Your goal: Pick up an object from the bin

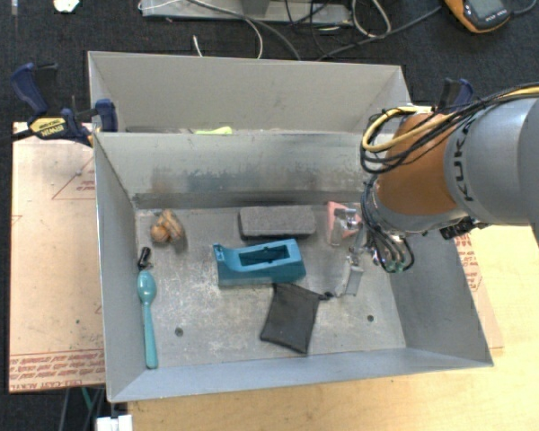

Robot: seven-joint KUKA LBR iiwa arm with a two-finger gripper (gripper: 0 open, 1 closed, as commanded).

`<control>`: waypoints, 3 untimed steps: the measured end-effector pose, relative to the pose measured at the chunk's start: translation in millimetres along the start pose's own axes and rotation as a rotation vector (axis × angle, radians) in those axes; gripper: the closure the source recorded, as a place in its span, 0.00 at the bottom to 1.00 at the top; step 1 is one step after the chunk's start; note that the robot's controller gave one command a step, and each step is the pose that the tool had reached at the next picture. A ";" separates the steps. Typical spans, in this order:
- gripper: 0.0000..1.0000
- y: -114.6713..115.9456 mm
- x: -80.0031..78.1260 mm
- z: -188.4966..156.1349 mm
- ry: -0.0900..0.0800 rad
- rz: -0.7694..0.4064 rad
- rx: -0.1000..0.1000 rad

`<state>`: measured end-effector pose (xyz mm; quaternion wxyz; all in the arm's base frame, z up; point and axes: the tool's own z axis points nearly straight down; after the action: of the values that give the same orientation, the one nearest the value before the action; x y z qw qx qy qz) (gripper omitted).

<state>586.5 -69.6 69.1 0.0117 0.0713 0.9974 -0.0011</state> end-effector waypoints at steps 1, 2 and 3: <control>0.00 14.5 30.8 -1.9 0.014 -0.018 -0.004; 0.00 54.0 80.8 -2.8 0.000 0.020 -0.003; 0.00 73.9 103.4 -2.9 0.004 0.011 -0.002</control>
Offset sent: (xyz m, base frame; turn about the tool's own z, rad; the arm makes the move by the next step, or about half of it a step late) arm -0.0778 0.0709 0.0009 0.0224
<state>494.6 18.3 69.5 0.0098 0.0769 0.9970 0.0000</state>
